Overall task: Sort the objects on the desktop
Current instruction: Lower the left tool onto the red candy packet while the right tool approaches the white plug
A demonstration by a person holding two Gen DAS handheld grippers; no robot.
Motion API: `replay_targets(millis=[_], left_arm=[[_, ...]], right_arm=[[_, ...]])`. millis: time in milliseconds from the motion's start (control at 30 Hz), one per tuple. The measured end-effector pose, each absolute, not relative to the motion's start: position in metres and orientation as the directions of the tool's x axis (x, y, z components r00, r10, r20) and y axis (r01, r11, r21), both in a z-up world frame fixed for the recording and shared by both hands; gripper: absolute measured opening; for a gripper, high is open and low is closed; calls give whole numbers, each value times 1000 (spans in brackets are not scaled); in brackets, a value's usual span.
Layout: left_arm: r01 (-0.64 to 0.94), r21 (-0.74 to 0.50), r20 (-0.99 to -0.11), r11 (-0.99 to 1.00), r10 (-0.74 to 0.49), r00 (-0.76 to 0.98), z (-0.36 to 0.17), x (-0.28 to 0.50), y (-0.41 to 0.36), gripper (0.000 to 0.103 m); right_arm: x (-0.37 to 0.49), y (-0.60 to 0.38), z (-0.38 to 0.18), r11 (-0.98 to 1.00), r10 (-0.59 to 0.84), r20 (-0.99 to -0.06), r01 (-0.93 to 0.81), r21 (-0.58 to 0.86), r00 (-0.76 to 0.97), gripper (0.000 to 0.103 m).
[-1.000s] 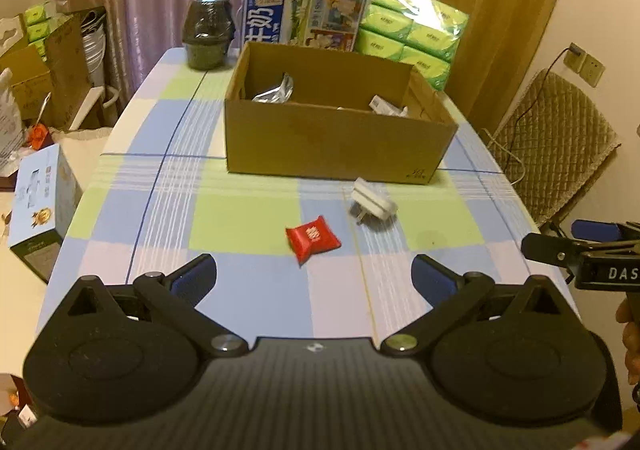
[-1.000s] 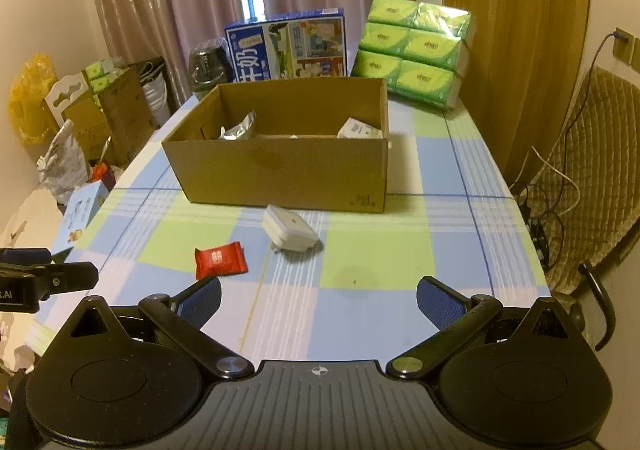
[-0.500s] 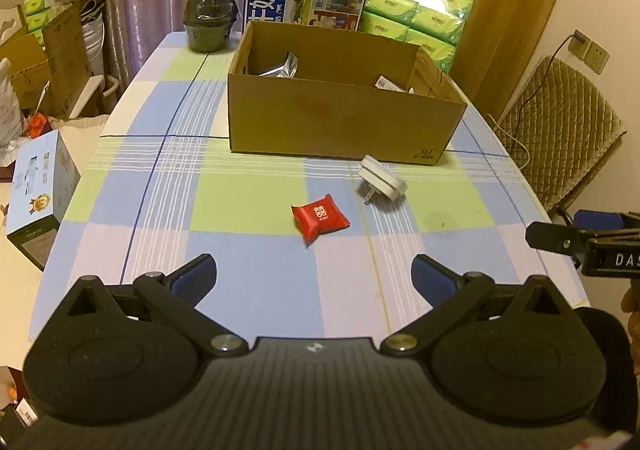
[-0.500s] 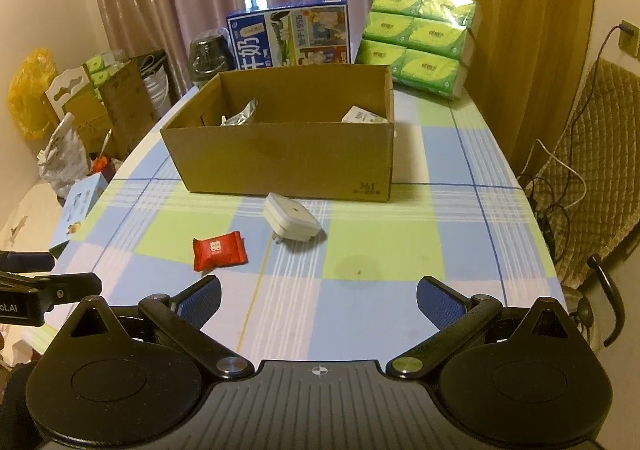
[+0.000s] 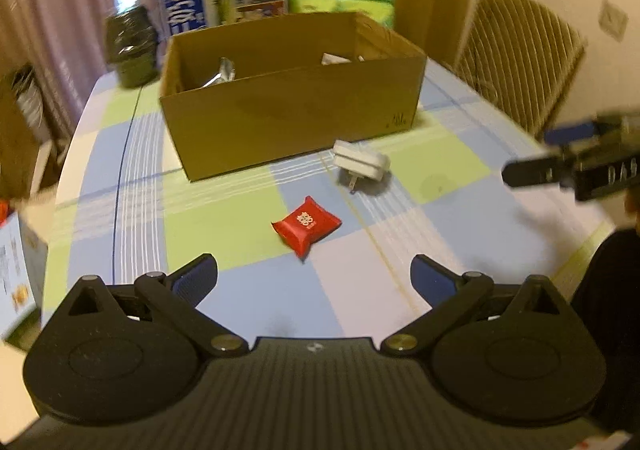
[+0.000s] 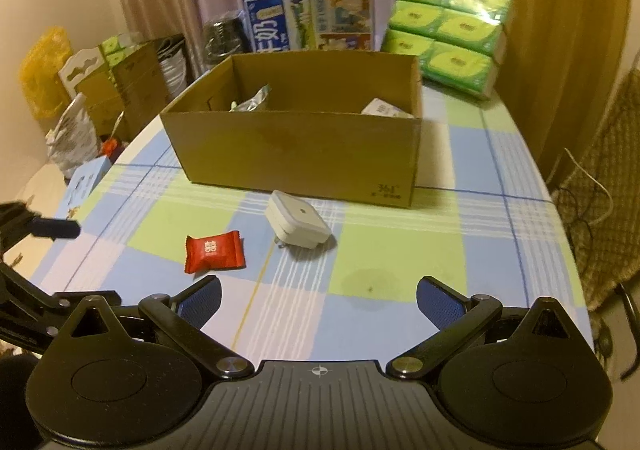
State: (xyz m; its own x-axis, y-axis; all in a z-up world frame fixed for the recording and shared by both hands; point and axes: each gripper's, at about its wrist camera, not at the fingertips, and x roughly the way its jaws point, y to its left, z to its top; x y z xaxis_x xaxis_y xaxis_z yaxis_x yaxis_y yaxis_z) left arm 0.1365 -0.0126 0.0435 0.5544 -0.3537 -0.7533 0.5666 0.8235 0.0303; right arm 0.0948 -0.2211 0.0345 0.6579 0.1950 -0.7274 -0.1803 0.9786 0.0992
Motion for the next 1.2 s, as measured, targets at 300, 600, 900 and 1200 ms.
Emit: replay_targets(millis=[300,600,900,1200], left_arm=[[667,89,-790,739,-356,500,4,173,-22,93],[742,129,-807,657,-365,464,-15,211,-31,79],[846,191,-831,498,-376,409,-41,231,-61,77],[853,160,-840,497,-385,382,-61,241,-71,39]], right_arm=[[140,-220,8,955,272,-746,-263,134,608,101],[183,-213,-11,909,340,-756,-401,113,559,86],[211,-209,-30,902,339,-778,-416,111,528,85],[228,-208,-46,897,362,-782,-417,145,507,85]])
